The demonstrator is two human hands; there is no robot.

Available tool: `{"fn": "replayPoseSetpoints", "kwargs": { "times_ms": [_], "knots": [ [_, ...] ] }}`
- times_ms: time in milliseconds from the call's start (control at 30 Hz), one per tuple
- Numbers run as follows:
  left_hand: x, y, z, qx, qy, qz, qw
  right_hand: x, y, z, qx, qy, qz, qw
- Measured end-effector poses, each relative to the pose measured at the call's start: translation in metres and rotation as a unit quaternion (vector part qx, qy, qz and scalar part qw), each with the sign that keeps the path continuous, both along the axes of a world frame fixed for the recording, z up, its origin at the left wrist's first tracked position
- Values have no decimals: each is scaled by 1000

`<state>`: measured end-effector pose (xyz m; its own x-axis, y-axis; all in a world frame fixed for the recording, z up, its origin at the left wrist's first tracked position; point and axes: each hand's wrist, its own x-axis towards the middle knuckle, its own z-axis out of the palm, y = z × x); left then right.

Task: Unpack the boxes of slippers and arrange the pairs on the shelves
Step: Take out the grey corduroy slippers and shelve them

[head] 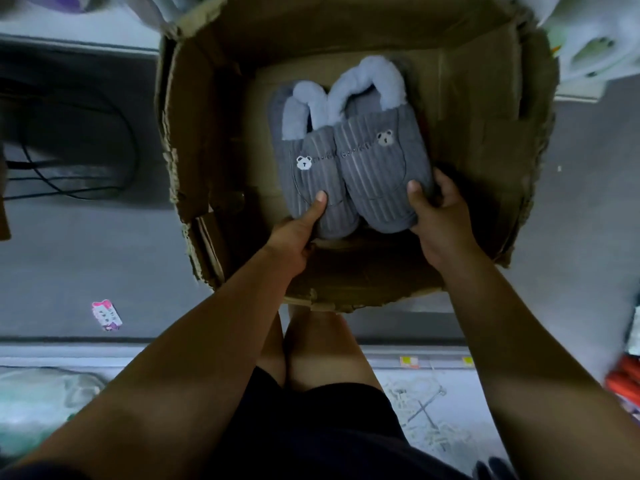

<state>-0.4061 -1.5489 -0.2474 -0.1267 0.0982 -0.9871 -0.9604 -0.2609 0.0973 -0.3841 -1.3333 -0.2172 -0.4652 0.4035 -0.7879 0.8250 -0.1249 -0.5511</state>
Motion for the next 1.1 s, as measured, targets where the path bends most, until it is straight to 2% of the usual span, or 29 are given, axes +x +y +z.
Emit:
{"fn": "replayPoseSetpoints", "kwargs": {
  "times_ms": [100,233,367,500,667,867,1100],
  "knots": [
    [-8,-14,34,-13,14,-16,1000,-3,-8,26,-16,11,0,1000],
    [-3,-38,86,-14,28,-7,999,6,-29,72,-68,20,-52,996],
    [17,-66,138,9,64,16,998,22,-52,121,-157,41,-73,984],
    [42,-96,187,-3,93,66,994,35,-71,171,-210,34,-76,974],
    [77,-132,245,61,126,168,976,64,-103,226,-273,54,-80,957],
    [117,-212,299,40,176,213,960,72,-184,276,-307,93,27,947],
    [163,-362,340,18,257,219,941,71,-330,313,-297,161,93,936]
  ]
}}
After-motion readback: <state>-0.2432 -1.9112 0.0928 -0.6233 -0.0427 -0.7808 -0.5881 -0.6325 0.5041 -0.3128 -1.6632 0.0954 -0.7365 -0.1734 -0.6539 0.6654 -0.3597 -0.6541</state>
